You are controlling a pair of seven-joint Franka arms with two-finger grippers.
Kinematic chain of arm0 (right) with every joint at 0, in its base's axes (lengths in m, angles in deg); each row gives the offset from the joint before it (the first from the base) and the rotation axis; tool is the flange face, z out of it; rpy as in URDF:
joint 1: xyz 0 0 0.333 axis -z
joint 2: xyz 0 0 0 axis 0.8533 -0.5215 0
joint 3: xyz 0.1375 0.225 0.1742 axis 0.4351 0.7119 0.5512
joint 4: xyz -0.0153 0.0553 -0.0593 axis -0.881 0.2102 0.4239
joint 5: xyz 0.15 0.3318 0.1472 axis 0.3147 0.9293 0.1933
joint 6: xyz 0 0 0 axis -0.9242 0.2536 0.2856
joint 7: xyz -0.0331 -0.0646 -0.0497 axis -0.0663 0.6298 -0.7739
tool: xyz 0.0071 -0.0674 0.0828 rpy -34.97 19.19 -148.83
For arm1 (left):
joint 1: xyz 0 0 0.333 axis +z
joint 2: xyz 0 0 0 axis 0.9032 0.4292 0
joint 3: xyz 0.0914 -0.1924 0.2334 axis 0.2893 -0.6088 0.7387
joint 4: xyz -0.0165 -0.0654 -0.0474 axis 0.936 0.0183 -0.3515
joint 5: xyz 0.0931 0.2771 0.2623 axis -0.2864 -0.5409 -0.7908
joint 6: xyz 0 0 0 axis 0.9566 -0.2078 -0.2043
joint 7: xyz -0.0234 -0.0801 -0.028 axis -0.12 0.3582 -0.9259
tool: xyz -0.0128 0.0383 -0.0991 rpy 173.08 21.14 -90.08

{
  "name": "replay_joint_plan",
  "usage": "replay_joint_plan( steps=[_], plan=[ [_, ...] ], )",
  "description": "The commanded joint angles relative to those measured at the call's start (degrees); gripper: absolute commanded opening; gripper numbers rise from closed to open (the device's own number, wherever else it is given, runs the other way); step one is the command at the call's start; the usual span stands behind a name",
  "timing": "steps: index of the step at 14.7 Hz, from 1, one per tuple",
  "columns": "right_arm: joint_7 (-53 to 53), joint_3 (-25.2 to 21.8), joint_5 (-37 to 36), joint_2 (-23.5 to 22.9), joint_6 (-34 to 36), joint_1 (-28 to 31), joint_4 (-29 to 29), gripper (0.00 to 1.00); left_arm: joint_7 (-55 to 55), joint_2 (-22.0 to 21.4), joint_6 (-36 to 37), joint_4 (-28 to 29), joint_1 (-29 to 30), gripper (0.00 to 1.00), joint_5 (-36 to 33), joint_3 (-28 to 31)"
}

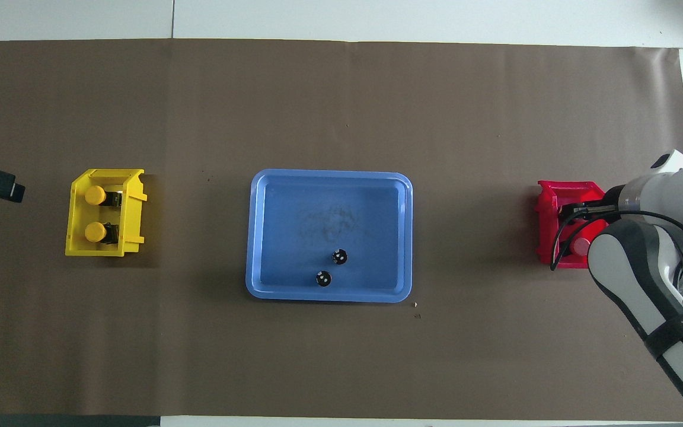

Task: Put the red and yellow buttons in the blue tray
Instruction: 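Grasp the red button with the right gripper and lift it, then carry the red button to the tray while the left gripper reaches the yellow holder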

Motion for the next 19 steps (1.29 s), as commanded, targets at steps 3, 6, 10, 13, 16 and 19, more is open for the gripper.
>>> replay_joint_plan(
  steps=[3, 6, 10, 13, 16, 19],
  plan=[
    [3.08, 0.41, 0.95, 0.64, -0.99, 0.77, 0.88, 0.31, -0.11, -2.28, -0.23, 2.97, 0.51, 1.00, -1.32, -0.01],
    [3.96, 0.41, 0.68, -0.94, 8.62, 0.77, -6.72, 0.25, -0.20, -2.28, -0.22, 2.88, 0.51, 1.00, -1.32, -0.01],
    [4.93, 0.58, -0.98, -2.44, 27.55, 0.33, -22.48, 0.25, -0.20, -2.28, -0.48, 2.97, 1.21, 1.00, -1.32, 0.17],
    [-2.84, 0.59, -1.52, -6.20, 34.94, -6.67, -33.54, 0.28, -1.07, -4.55, -8.10, 10.66, 1.30, 0.95, -2.90, 0.17],
    [-21.21, 0.76, -0.29, -8.24, 31.03, -17.39, -36.92, 0.28, -1.16, -5.89, -23.56, 23.76, 3.58, 0.89, -2.90, -0.01],
    [-37.83, 0.85, 0.68, -12.53, 25.06, -26.54, -39.19, 0.28, -1.25, -3.52, -32.46, 28.62, 5.42, 0.78, -2.90, -0.01]
  ],
)
